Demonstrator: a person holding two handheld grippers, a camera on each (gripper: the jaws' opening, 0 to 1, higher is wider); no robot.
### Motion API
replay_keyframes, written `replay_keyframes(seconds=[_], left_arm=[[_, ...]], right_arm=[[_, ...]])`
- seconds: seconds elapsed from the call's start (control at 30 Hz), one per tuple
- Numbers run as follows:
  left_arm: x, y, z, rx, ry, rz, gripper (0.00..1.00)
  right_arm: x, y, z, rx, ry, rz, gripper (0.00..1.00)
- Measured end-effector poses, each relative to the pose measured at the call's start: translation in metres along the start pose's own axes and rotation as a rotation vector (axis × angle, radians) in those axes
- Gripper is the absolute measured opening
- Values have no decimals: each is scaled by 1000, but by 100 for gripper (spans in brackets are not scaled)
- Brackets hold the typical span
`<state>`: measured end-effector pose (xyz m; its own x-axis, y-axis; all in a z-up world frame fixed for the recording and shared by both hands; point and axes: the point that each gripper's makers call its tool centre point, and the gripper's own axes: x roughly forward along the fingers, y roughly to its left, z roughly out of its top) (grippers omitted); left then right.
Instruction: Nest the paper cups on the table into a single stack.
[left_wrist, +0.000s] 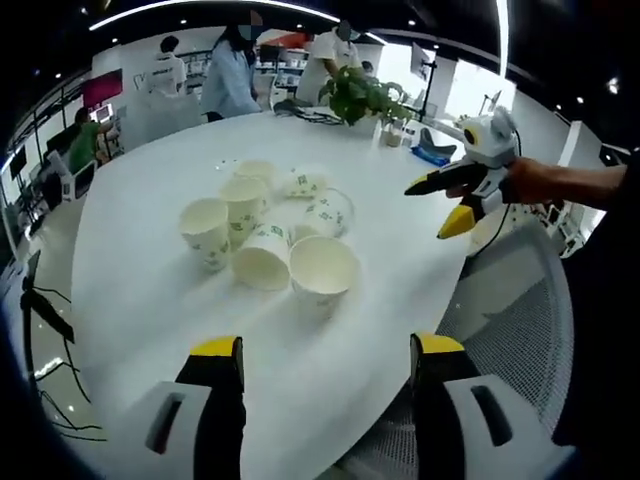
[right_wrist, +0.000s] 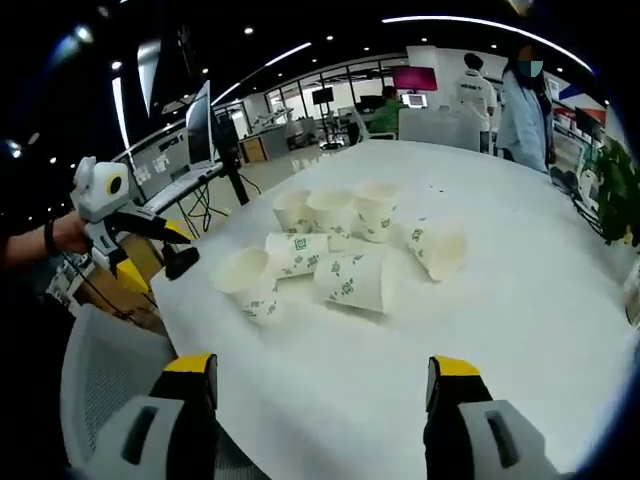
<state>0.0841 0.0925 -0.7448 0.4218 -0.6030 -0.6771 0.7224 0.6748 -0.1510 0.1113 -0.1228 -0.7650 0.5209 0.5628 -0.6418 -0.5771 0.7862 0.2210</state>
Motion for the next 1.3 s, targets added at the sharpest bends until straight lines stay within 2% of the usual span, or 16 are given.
replay_keyframes(seconds=[0.13, 0.3, 0.47, 0.57, 0.67, 0.7, 0.8, 0.97, 1.03, 1.13, 1.2, 1.3], left_arm=[[-1, 0, -2, -9, -5, 0, 67], [-4, -1, -6, -5, -4, -5, 67], [-6, 0, -3, -23, -22, 14, 67], [-6, 0, 0, -31, -39, 25, 67], [-5, -2, 1, -38, -49, 30, 66], [-5, -2, 1, -41, -49, 30, 66], [-4, -5, -1, -44, -45, 32, 65], [-7, -4, -3, -61, -49, 37, 65], [-8, -3, -4, -66, -51, 41, 65], [-11, 2, -7, -75, -53, 51, 65], [-12, 1, -7, -80, -54, 55, 65], [-13, 3, -6, -91, -61, 60, 64]], right_arm=[[5, -11, 6, 9, -6, 21, 86], [11, -24, 8, -39, 32, 35, 86], [19, -37, 22, -39, 22, 63, 84], [29, -35, 27, -33, 22, 99, 80], [43, -43, 34, -23, 24, 129, 79], [44, -31, 32, -11, 24, 145, 79], [55, -44, 40, 0, 20, 159, 80], [65, -39, 43, 20, 30, 222, 78], [75, -48, 40, 12, 44, 244, 73], [76, -34, 45, 33, 33, 305, 69], [80, -32, 48, 44, 29, 331, 68], [90, -30, 43, 33, 59, 382, 66]])
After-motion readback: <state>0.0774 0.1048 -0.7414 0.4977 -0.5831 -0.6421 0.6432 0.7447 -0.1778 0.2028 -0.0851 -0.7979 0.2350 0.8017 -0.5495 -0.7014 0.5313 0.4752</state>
